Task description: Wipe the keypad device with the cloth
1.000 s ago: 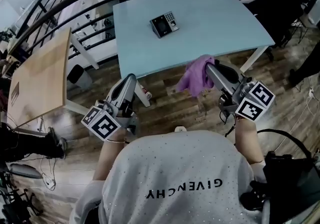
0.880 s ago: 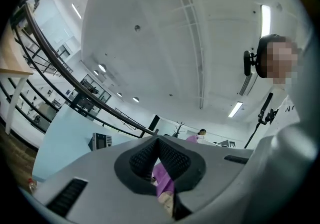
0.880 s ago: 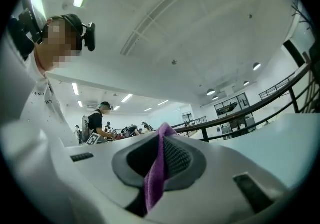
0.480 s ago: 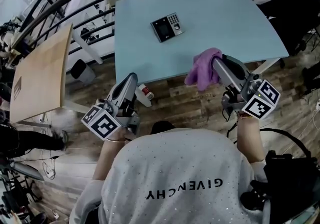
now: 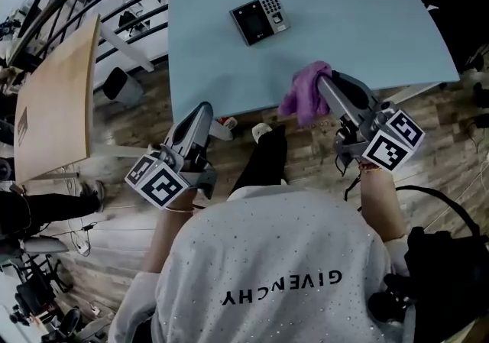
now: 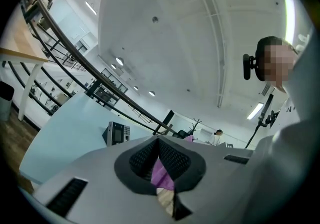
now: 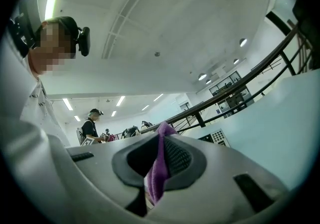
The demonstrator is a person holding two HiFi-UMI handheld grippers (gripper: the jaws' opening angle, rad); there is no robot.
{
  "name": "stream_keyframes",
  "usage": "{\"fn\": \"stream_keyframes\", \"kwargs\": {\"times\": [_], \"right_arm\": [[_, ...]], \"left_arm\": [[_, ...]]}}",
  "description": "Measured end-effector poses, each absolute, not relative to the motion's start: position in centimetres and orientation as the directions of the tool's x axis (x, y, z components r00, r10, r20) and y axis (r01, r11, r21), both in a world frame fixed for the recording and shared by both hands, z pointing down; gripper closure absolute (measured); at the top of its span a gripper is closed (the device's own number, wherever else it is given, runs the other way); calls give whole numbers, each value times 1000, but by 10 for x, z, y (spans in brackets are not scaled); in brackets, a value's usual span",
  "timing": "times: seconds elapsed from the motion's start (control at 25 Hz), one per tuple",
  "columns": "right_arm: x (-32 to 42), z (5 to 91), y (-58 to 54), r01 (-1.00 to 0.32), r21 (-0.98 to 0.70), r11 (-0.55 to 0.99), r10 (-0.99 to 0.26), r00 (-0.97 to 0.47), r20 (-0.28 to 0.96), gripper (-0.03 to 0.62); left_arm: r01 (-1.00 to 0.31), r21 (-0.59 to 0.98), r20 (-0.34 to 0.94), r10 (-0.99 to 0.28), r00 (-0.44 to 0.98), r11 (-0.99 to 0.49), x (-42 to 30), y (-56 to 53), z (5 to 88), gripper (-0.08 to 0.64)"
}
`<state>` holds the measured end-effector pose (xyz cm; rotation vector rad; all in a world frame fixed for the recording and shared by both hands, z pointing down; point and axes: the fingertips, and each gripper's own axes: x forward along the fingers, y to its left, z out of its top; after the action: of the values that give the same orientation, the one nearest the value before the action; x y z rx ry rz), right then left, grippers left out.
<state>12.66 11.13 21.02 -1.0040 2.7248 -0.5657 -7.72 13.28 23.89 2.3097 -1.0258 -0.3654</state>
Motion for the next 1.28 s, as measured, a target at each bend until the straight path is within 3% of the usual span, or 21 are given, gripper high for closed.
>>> {"fn": "stream_keyframes", "kwargs": {"times": [0.28,0.84,1.28], "right_arm": [[105,229,63,-546,-431,718,-606,-795,-2,571],[31,303,-80,-566,-366,739,-527,-823,211,571],[-10,350,-152,-519,-410,750,-449,-855,262,571]], "left_arm": [[-521,675,-43,-733,679,-522,-64,69,252,566],[-544,711,86,-712,697,-447,-54,-62,322,566],[-572,738,154,-736,659,-357,-55,-108,379,566]]}}
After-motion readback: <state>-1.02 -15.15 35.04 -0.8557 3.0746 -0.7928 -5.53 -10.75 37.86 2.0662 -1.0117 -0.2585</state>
